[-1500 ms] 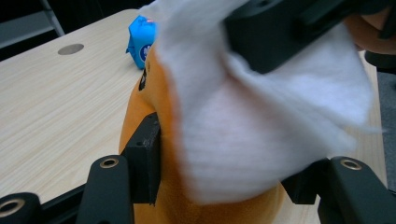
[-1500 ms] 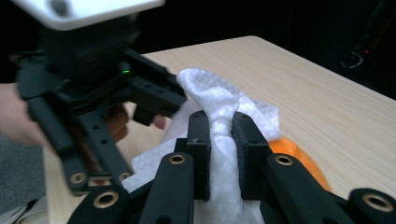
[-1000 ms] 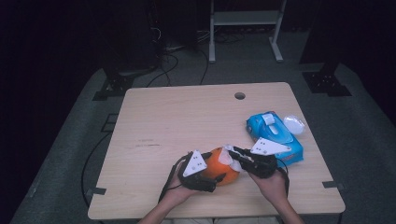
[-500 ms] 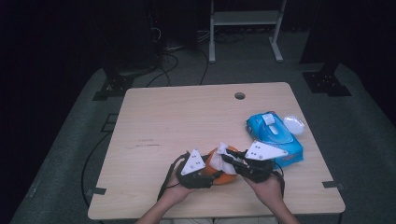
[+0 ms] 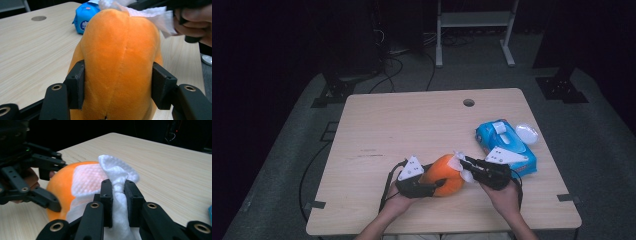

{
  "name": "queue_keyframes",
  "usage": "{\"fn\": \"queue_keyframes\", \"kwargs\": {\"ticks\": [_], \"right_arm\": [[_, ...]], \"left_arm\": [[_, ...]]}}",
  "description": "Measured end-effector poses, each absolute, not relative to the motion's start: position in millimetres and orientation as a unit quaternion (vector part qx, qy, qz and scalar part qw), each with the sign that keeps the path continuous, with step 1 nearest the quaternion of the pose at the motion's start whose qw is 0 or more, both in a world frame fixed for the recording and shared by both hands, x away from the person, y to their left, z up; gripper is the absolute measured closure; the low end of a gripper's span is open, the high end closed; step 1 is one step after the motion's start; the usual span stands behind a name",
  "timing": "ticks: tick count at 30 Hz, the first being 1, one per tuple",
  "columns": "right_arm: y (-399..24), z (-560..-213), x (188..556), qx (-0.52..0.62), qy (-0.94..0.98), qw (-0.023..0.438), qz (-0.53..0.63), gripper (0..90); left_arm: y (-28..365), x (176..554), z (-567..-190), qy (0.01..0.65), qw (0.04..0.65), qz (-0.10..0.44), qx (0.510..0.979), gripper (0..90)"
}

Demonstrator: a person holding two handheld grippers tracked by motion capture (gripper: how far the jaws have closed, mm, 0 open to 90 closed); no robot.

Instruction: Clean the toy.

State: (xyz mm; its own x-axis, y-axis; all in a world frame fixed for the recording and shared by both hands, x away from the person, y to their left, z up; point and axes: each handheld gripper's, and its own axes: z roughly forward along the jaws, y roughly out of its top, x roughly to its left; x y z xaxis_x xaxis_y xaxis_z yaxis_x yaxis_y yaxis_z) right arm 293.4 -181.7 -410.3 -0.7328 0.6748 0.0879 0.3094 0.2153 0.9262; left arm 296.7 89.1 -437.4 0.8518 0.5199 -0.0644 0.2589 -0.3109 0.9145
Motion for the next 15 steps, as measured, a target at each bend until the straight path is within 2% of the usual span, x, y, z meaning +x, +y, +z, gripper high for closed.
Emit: {"fn": "queue_keyframes", "kwargs": {"ticks": [15], "right_arm": [[-172.2, -407.9, 287.0, 0.310, 0.760, 0.167, 0.546, 77.8]], "left_arm": [[96.8, 303.4, -440.9, 0.284, 0.551, 0.091, 0.780, 37.9]]}}
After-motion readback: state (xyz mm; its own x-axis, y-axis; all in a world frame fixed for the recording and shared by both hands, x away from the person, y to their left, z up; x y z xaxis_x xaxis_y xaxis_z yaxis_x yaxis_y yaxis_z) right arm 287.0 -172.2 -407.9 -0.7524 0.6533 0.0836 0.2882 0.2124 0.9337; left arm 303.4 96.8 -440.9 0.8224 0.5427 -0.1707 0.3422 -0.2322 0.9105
